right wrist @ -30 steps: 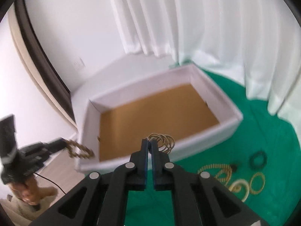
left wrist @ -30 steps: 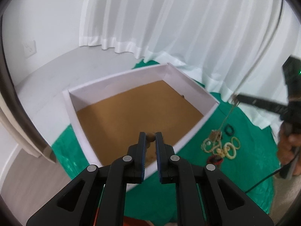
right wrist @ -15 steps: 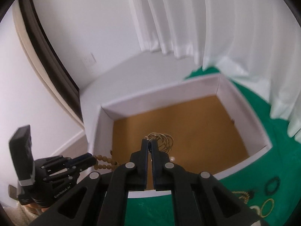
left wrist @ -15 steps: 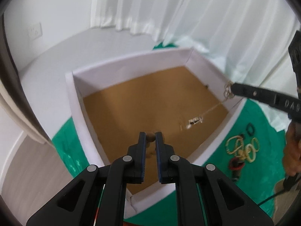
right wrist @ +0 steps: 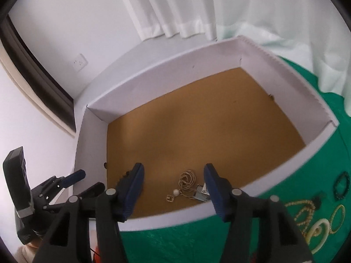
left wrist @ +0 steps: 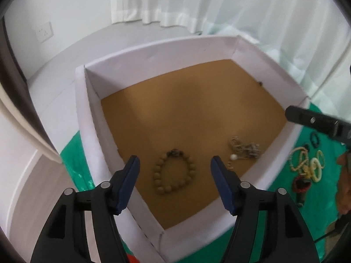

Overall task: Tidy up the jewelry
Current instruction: 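Withdraw both tools from the box back toward the jewelry pile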

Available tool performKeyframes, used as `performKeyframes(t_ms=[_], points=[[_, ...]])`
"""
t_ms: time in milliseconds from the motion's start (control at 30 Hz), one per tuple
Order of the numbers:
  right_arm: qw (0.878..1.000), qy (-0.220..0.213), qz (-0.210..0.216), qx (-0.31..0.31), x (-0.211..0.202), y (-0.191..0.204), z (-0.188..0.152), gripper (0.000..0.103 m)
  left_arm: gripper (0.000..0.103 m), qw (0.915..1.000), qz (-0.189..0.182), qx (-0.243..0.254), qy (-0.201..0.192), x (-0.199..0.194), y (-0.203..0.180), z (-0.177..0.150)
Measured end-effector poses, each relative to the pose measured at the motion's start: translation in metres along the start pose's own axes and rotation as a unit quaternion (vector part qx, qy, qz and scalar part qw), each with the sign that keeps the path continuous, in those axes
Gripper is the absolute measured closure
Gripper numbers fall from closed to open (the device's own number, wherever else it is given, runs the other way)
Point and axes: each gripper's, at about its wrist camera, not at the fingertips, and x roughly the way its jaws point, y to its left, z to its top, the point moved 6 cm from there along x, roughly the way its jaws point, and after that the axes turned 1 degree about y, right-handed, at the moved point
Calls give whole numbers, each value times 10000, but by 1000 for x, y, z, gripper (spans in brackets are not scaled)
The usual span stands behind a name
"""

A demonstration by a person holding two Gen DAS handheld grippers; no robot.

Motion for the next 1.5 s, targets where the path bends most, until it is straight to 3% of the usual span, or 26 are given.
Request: performKeyframes(t_ms=[133, 400, 600, 867, 1133, 1500], points=[[9974, -498, -504, -96, -33, -7, -23, 27, 29, 9987, -134, 258, -412, -27, -23, -6], [9755, -1301, -1775, -75, -116, -42, -90, 19, 20, 9904, -829, 796, -773, -67, -93, -31], [9602, -1492, -2357, 134, -160, -67, -141, 19, 9, 9820, -1224, 1188, -806, -74, -144, -58], [9510, -1356, -2682, 725, -185, -101, -215, 13, 9, 9764, -1424, 1553, -466, -61, -187, -99], [9447, -1349, -2781, 1098, -191, -125, -261, 13, 8, 9656, -1574, 2046, -306, -60, -208, -128], [9402, -1639, -2778, 1095, -207, -124, -277, 13, 8, 9534, -1671, 2505, 202, -50, -223, -161]])
